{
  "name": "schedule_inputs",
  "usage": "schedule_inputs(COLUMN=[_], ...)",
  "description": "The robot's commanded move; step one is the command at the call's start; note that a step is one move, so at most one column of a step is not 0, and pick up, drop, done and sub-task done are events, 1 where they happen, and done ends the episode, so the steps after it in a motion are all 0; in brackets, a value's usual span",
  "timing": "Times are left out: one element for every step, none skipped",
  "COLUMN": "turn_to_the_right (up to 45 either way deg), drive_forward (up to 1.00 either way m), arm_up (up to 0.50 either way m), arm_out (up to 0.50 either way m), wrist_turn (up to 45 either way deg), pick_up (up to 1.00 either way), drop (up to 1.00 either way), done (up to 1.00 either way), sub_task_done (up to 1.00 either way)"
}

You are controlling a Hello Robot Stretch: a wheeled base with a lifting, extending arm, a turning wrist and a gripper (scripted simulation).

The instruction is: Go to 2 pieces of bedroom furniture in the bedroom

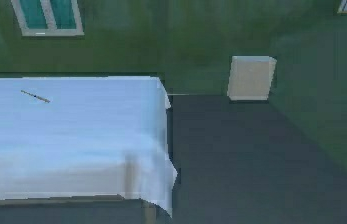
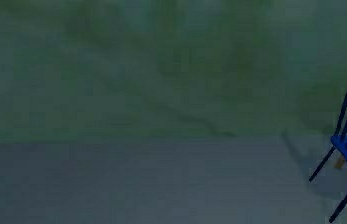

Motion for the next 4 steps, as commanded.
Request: schedule_inputs(turn_to_the_right=[18.0, 0.0, -45.0, -15.0], drive_forward=[0.0, 0.1, 0.0, 0.0], arm_up=[0.0, 0.0, 0.0, 0.0], arm_out=[0.0, 0.0, 0.0, 0.0], wrist_turn=[0.0, 0.0, 0.0, 0.0], pick_up=[0.0, 0.0, 0.0, 0.0], drop=[0.0, 0.0, 0.0, 0.0], done=[0.0, 0.0, 0.0, 0.0], sub_task_done=[0.0, 0.0, 0.0, 0.0])
